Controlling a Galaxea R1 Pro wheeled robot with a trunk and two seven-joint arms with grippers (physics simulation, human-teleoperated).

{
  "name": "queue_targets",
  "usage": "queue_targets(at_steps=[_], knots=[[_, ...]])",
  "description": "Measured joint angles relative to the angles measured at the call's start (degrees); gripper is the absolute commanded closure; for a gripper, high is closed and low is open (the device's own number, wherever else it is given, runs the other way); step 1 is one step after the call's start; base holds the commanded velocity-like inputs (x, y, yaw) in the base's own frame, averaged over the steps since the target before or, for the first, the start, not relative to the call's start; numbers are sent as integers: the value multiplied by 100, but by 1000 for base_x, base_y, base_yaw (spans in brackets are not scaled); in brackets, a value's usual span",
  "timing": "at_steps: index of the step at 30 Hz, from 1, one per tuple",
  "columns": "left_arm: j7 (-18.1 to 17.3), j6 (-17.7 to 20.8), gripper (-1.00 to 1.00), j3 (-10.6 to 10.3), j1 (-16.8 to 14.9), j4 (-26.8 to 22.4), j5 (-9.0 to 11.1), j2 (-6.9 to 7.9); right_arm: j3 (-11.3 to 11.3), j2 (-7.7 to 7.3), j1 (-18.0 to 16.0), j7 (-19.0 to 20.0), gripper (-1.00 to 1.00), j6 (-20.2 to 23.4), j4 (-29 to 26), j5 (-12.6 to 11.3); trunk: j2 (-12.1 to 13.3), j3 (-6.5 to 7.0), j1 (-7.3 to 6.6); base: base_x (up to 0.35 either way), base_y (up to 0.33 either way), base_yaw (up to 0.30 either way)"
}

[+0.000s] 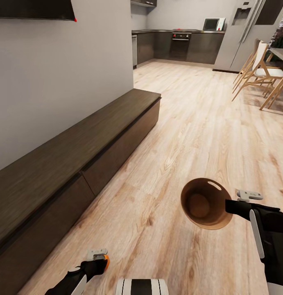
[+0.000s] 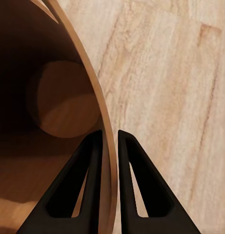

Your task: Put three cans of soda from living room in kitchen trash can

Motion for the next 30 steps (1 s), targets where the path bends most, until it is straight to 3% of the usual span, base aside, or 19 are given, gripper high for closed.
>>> queue_targets(at_steps=[12, 30], knots=[[-31, 48, 100, 5, 1, 13, -2, 0, 0, -11, 0, -1, 100, -1, 0, 11, 0, 0, 0, 0, 0, 0], [-48, 156, 100, 2, -6, -67, -15, -56, 13, 11, 8, -1, 100, -1, -1, 10, 24, 398, -47, 0, 0, 0]])
